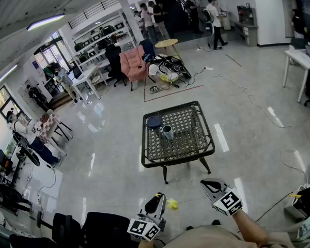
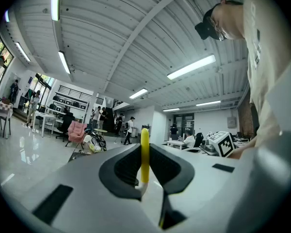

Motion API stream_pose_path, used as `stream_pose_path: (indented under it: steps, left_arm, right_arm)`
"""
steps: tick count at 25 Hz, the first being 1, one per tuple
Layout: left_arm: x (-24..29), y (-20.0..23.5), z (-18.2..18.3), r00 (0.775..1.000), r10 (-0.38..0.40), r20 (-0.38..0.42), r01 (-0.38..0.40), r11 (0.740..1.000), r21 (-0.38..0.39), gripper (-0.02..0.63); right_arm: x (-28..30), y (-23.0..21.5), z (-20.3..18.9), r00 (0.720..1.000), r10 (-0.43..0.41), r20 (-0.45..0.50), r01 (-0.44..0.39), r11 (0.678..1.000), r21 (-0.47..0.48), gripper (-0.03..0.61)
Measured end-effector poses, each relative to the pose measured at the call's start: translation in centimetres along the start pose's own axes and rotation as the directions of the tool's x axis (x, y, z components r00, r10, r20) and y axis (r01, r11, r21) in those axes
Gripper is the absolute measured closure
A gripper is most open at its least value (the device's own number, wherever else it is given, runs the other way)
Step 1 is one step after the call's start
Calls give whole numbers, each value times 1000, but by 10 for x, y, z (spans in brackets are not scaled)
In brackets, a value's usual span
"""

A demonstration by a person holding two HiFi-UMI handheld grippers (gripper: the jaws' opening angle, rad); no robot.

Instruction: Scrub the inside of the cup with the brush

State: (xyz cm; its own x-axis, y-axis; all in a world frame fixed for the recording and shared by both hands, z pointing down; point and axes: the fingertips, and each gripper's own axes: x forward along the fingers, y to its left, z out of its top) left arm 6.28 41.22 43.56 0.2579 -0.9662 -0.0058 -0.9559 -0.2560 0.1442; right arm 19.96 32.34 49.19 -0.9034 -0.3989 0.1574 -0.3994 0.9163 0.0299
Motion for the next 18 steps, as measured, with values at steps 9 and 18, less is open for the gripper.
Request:
stream_pose_path:
  steps: [9,18]
  left_arm:
    - [0,23,2,1000,2,12,-2,1000,-6,554]
    - [-5,49,-5,1000,-3,8,3,998,-66,555]
  right_arm:
    - [14,-5,3,1000,-21,0,21,1000,5,561]
    - [34,10,2,999,-35,-12,35,999,-14,561]
